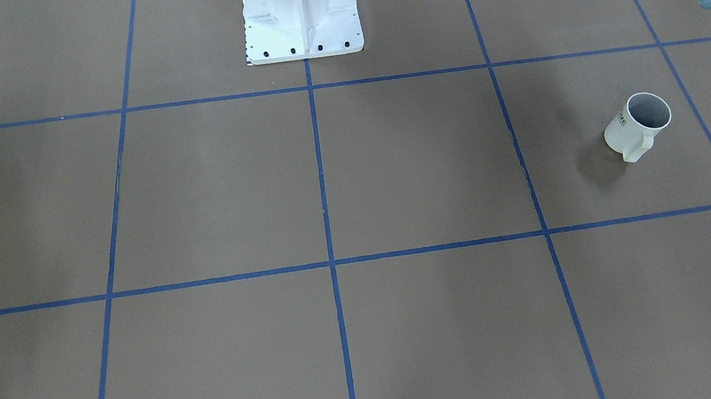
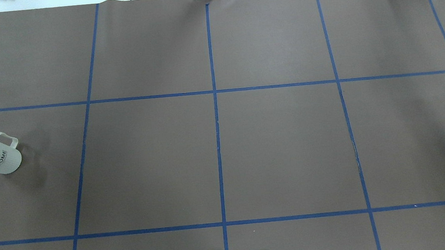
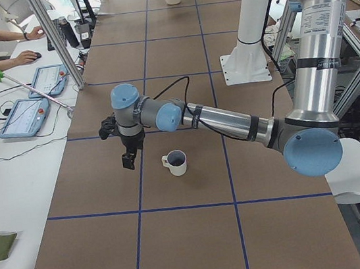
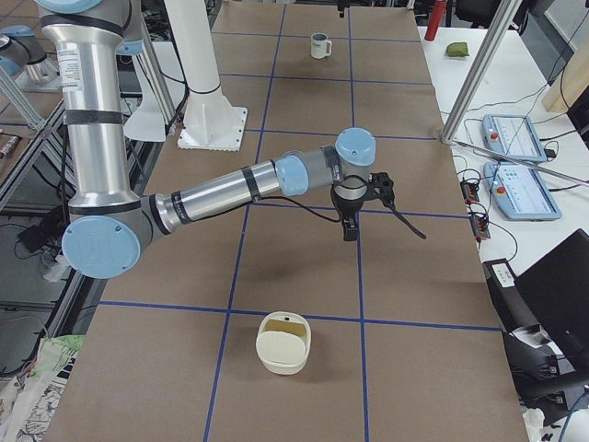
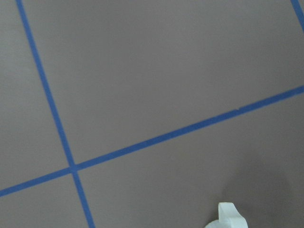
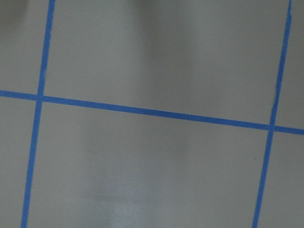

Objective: Left arm hands cup to right arm to dump lemon

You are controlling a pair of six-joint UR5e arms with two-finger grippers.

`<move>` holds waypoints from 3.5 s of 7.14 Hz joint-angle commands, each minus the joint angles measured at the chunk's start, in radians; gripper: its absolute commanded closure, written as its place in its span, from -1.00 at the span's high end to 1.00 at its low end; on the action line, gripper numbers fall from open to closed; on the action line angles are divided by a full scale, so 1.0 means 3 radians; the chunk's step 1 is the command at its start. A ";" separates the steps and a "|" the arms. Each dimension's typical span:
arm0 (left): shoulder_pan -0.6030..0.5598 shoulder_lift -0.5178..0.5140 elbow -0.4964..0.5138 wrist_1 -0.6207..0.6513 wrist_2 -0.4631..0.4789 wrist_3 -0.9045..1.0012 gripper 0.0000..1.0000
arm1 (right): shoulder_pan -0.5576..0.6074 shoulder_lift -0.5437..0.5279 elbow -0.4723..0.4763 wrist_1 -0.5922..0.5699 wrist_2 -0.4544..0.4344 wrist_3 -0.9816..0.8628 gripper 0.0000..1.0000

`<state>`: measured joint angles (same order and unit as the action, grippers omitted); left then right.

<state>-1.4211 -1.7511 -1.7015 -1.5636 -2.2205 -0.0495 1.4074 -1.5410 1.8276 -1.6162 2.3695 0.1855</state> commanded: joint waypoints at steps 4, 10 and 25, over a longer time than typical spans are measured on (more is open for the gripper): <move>-0.0570 -0.0049 0.0487 -0.0002 -0.0018 0.1316 1.00 | 0.0386 -0.0631 -0.0207 0.0483 -0.0008 -0.0567 1.00; -0.0515 0.0397 0.0237 -0.0152 -0.0176 0.0243 1.00 | 0.0652 -0.0795 -0.0202 0.0463 -0.0131 -0.0925 1.00; -0.0432 0.0397 0.0262 -0.0147 -0.0166 0.0232 1.00 | 0.0642 -0.0703 -0.0043 -0.0079 -0.0024 -0.0869 1.00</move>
<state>-1.5508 -1.6321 -1.6233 -1.6076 -2.2704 0.0199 1.6000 -1.7518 1.8147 -1.6401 2.3631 -0.0751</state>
